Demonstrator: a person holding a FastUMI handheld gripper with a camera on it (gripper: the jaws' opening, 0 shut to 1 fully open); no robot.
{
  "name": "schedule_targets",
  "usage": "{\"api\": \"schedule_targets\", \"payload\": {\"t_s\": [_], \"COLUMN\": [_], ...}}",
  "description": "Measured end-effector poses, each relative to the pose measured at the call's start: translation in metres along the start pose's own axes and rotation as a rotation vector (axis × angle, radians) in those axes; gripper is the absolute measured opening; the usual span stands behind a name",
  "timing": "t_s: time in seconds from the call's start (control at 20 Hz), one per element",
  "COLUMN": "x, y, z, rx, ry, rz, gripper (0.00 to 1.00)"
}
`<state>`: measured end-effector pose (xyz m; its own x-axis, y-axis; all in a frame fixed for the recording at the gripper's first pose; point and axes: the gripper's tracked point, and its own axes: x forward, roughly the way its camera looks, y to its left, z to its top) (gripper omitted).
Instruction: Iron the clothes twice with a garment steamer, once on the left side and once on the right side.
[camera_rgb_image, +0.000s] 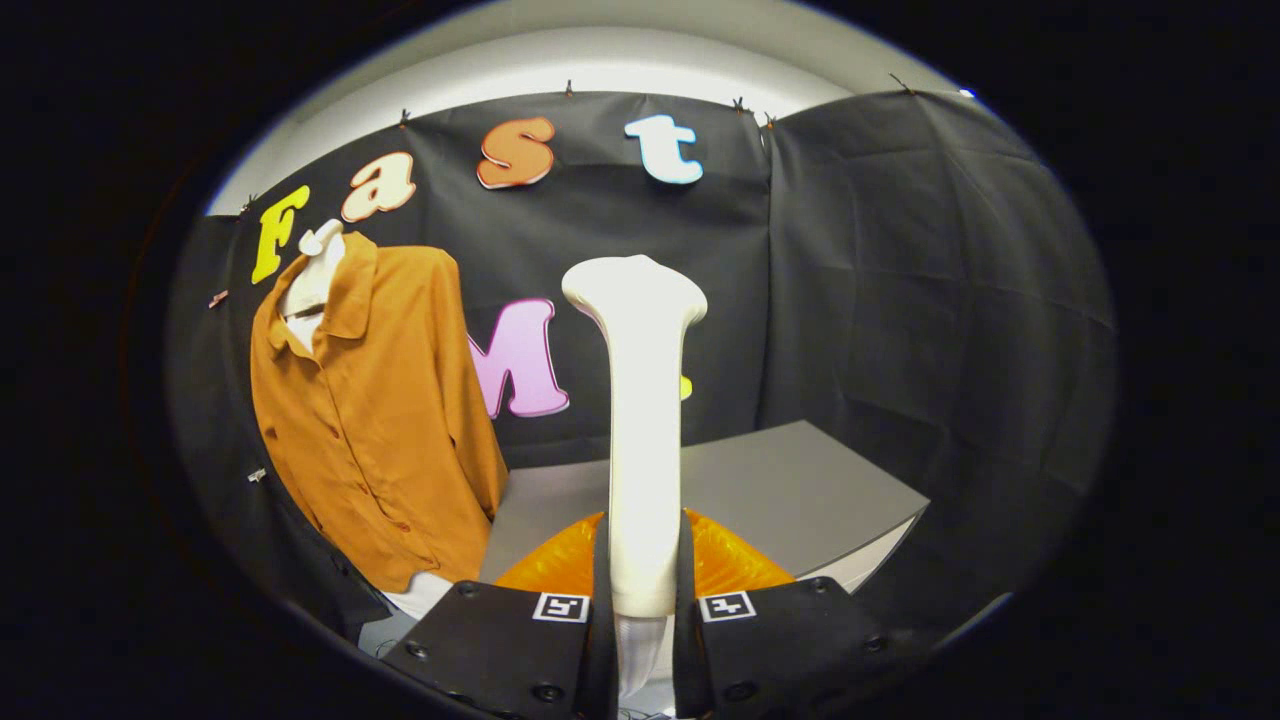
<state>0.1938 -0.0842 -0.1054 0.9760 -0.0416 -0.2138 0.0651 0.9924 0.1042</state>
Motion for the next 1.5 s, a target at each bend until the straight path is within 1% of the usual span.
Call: {"api": "schedule_targets", "payload": {"t_s": [0.2,0.4,0.5,0.8,0.95,1.15,1.25,1.5], "x": [-0.034,-0.051,-0.05,-0.025,-0.01,0.009,0.02,0.041], "y": [0.056,0.122,0.151,0.22,0.238,0.25,0.248,0.249], "z": [0.017,0.027,0.028,0.006,-0.001,-0.013,-0.017,-0.034], "rx": [-0.038,-0.043,-0.06,-0.084,-0.098,-0.111,-0.115,-0.119], "ry": [-0.1,-0.161,-0.177,-0.151,-0.142,-0.13,-0.125,-0.095], "rz": [0.042,0.092,0.096,0.112,0.118,0.098,0.079,0.075], "gripper": [0.25,0.25,0.25,0.25,0.25,0.25,0.25,0.25]}}
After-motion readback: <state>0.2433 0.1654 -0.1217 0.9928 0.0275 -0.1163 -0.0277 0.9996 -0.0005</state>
